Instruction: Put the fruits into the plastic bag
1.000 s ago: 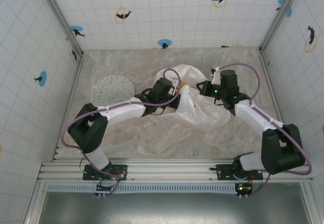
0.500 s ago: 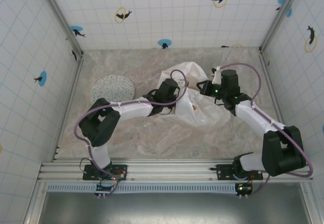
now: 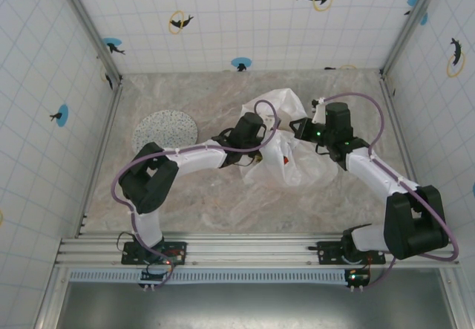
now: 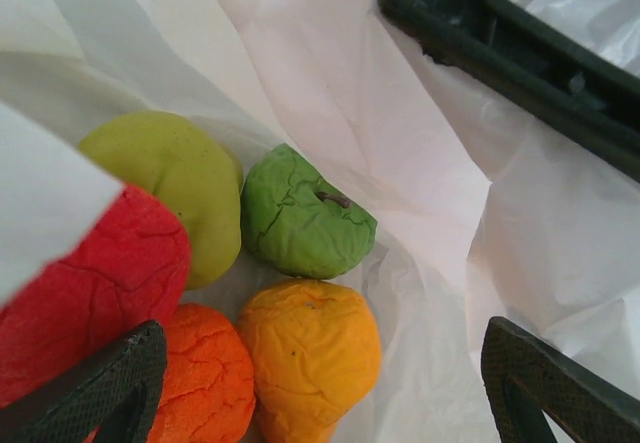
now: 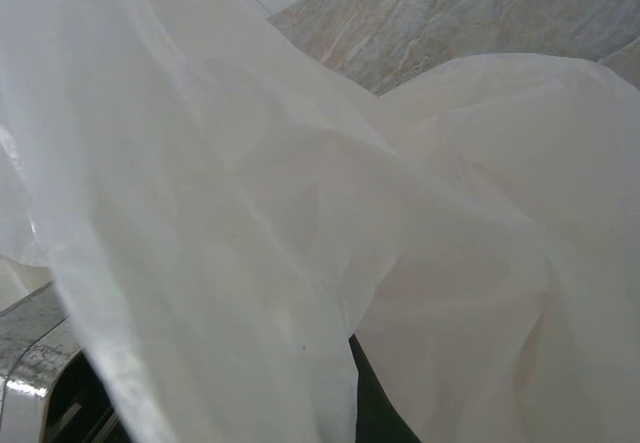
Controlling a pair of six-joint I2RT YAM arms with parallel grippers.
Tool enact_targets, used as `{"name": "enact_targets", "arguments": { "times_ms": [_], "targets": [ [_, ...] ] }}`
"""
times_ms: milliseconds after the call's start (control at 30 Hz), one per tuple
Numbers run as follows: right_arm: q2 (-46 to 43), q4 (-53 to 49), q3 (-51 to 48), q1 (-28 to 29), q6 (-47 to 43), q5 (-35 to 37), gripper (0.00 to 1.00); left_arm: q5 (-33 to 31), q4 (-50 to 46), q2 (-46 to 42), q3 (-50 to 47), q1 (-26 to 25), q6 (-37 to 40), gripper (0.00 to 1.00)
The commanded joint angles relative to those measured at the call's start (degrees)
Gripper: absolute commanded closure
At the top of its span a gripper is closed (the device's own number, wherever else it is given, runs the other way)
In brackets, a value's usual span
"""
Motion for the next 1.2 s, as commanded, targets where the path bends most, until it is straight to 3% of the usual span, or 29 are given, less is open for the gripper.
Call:
{"name": "enact_targets", "arguments": {
  "times_ms": [0,733,1167],
  "targets": [
    [-1.41,1.33,-1.2,-0.31,-0.18,-0.22,1.0,0.74,-2.17,-0.65,1.8,-0.1,2.59,0.16],
    [-3.06,-0.53,-3.4,-2.97,-2.04,-0.53,1.0,-7.76,-7.96,-19.5,-10.93,6.47,7.04,0.18],
    [-2.33,0.52,-3.84,-3.0,-1.69,-0.61,1.0,4.79,-10.22,-28.97,-15.71,11.01,12.1,0.18]
  ]
}}
